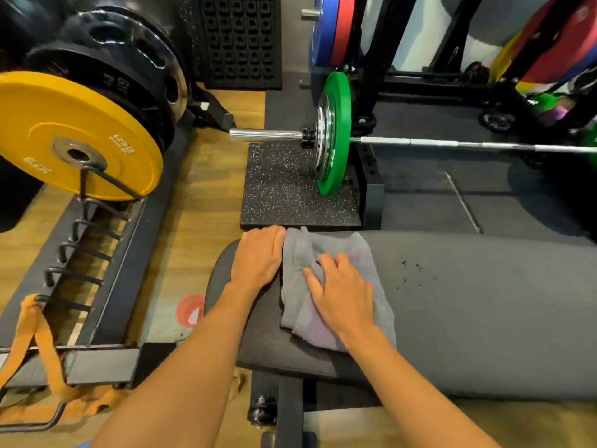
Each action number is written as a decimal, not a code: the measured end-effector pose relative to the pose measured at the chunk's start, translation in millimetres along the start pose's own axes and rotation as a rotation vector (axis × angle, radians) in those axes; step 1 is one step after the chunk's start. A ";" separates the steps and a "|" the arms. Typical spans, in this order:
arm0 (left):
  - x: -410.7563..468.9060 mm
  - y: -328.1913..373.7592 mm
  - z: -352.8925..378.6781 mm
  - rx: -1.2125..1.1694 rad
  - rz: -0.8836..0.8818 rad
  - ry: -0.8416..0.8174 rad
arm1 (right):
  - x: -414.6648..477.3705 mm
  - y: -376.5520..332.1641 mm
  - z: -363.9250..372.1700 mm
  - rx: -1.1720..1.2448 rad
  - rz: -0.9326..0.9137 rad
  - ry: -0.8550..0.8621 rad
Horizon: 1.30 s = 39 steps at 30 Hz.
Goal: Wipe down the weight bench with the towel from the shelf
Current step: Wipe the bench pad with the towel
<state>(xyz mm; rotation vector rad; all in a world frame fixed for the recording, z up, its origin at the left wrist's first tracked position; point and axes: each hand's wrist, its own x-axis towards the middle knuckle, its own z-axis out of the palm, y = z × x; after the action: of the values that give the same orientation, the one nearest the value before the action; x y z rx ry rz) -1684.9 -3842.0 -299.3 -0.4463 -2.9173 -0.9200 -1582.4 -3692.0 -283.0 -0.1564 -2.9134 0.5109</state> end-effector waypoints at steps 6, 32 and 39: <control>3.5 28.7 11.6 0.275 -0.145 -0.033 | -67.6 26.3 -20.7 -0.041 -0.018 0.033; 27.7 87.4 40.6 -0.147 -0.042 -0.207 | -74.1 75.3 -39.1 -0.049 -0.014 0.078; 30.3 78.1 68.8 -0.272 -0.053 0.001 | 9.4 81.9 -12.2 -0.004 0.046 0.228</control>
<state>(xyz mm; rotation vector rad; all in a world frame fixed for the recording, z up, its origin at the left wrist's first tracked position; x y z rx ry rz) -1688.9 -3734.0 -308.5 -0.3821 -2.8243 -1.3319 -1583.3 -3610.1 -298.6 -0.2639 -2.6936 0.4619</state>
